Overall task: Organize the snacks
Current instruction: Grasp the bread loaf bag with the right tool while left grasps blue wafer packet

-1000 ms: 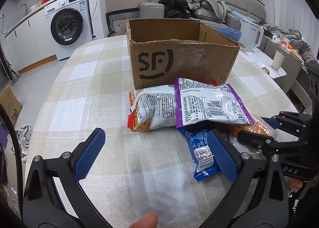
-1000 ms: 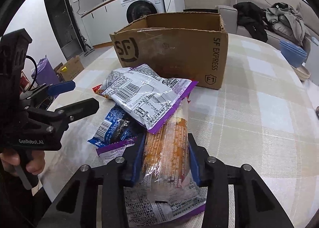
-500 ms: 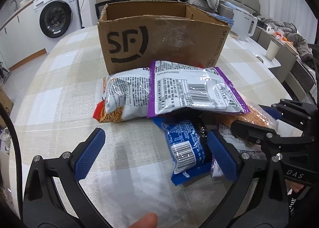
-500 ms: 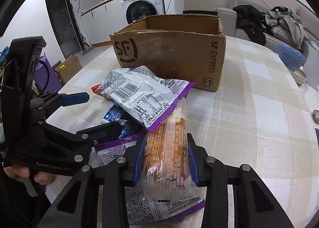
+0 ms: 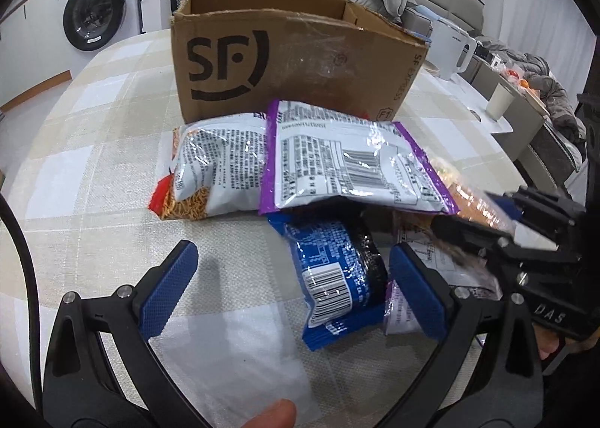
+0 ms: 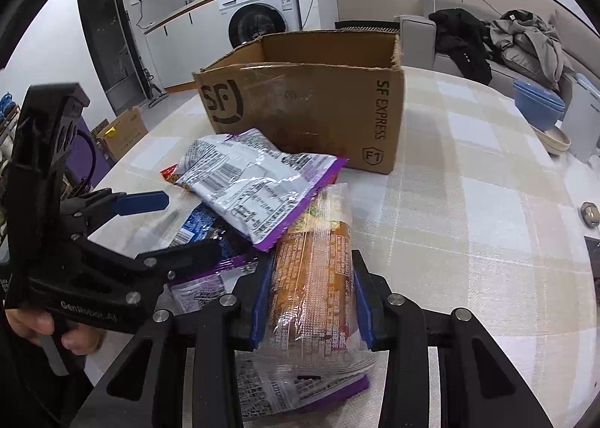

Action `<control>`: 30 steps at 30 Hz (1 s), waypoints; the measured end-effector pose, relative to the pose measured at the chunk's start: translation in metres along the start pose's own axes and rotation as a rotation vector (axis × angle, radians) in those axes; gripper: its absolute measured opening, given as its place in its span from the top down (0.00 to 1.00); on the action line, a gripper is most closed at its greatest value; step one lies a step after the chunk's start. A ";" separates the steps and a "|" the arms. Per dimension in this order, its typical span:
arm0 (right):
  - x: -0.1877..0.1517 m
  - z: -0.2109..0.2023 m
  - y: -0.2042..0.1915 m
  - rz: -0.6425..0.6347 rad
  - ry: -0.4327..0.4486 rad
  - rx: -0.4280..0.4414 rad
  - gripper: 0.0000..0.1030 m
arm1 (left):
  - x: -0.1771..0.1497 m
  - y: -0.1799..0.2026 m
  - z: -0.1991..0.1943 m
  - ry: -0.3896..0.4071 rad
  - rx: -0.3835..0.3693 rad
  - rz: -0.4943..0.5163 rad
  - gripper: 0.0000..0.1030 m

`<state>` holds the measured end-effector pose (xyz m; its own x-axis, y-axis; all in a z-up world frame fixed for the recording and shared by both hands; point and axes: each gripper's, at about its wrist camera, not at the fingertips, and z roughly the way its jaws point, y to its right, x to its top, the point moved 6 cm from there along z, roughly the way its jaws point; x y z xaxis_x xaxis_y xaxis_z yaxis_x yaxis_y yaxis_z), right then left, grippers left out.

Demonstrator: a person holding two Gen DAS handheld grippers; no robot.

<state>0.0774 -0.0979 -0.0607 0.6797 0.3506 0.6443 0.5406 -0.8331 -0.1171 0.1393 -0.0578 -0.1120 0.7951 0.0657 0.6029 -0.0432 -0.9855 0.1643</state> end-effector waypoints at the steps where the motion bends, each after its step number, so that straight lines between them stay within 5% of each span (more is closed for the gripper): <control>1: 0.000 -0.001 0.003 0.007 0.001 -0.004 0.63 | -0.001 0.001 0.001 -0.005 -0.001 0.002 0.01; 30: 0.001 -0.008 0.023 0.060 0.010 -0.022 0.63 | 0.002 -0.032 -0.005 0.024 0.040 -0.058 0.00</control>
<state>0.0869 -0.1205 -0.0563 0.7053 0.2956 0.6443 0.4882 -0.8616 -0.1391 0.1395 -0.0249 -0.1120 0.7807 0.1257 0.6122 0.0267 -0.9854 0.1683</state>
